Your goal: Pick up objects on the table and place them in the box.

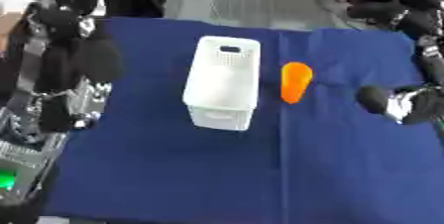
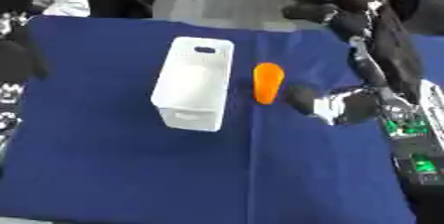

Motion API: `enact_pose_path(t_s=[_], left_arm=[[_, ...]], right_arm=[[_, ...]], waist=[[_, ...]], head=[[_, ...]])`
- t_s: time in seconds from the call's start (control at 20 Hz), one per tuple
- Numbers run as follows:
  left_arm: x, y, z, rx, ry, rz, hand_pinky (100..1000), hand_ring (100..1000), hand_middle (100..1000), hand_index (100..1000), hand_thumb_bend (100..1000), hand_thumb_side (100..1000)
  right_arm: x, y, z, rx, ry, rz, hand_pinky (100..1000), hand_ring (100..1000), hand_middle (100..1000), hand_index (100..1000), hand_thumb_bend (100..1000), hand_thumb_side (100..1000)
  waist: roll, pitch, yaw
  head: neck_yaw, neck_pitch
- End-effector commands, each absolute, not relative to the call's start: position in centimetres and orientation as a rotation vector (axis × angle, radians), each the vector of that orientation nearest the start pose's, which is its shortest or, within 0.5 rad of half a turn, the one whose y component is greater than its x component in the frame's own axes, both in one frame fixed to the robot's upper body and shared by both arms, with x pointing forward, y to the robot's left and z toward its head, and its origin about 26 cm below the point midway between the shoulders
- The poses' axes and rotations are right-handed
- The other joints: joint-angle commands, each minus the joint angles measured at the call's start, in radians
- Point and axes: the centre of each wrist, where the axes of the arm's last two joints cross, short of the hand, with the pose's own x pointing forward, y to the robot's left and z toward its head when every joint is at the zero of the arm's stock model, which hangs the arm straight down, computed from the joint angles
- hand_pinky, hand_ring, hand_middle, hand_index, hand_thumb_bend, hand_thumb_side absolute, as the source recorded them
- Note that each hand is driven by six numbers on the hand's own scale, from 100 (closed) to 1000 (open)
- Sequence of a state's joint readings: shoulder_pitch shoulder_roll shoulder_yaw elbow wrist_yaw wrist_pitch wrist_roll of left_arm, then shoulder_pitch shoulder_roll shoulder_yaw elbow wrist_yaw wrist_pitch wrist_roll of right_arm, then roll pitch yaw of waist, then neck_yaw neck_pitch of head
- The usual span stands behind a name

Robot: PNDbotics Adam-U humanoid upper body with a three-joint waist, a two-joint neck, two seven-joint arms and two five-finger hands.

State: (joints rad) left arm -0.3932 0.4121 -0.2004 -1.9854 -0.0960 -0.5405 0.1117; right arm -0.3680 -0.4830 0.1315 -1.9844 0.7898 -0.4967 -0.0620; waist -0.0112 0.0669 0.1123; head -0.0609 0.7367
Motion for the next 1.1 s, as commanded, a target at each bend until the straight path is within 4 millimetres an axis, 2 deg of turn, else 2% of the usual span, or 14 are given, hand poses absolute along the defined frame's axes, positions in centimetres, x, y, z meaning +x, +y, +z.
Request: enact_pose_path(t_s=[0.05,0.1,0.25,0.45,0.7,0.9,1.1], left_arm=[[30.2,21.8,21.9,-0.051,3.271,0.724,1000,785,912,383,100,679],[30.2,21.8,21.9,-0.077,3.273,0.724,1000,795,913,427,100,702],[30.3,22.3,21.8,-0.179,3.324,0.688,1000,831,948,743,145,795],[30.3,22.9,21.8,-0.286,3.362,0.712,1000,851,962,860,159,818],[30.3,23.5,21.9,-0.395,3.360,0.748,1000,868,973,883,156,831],[30.3,23.6,21.9,-0.456,3.351,0.792,1000,881,981,896,160,846],[30.3,23.5,22.0,-0.474,3.344,0.818,1000,883,982,898,160,847]], right_arm=[[30.2,-24.7,22.4,0.900,2.695,-1.523,638,729,824,876,204,1000],[30.3,-24.8,22.5,0.888,2.712,-1.521,629,720,814,865,209,1000],[30.3,-26.0,23.4,0.960,2.839,-1.398,617,712,797,832,181,1000],[30.2,-27.8,24.9,1.203,2.902,-1.316,620,714,803,825,183,1000],[31.1,-29.0,25.7,1.372,2.902,-1.337,652,744,823,835,192,1000],[33.1,-29.9,25.1,1.422,2.846,-1.488,728,789,862,856,193,1000],[34.6,-30.5,24.2,1.426,2.812,-1.603,743,797,876,868,200,1000]], waist=[[0.003,-0.007,0.001],[0.003,-0.007,0.001],[0.006,-0.006,-0.001],[0.003,-0.006,-0.002],[0.002,-0.002,0.001],[-0.001,-0.001,0.007],[-0.003,-0.001,0.013]], head=[[0.015,-0.011],[0.019,-0.011],[0.026,-0.001],[0.002,0.017],[-0.010,0.023],[-0.022,0.023],[-0.023,0.023]])
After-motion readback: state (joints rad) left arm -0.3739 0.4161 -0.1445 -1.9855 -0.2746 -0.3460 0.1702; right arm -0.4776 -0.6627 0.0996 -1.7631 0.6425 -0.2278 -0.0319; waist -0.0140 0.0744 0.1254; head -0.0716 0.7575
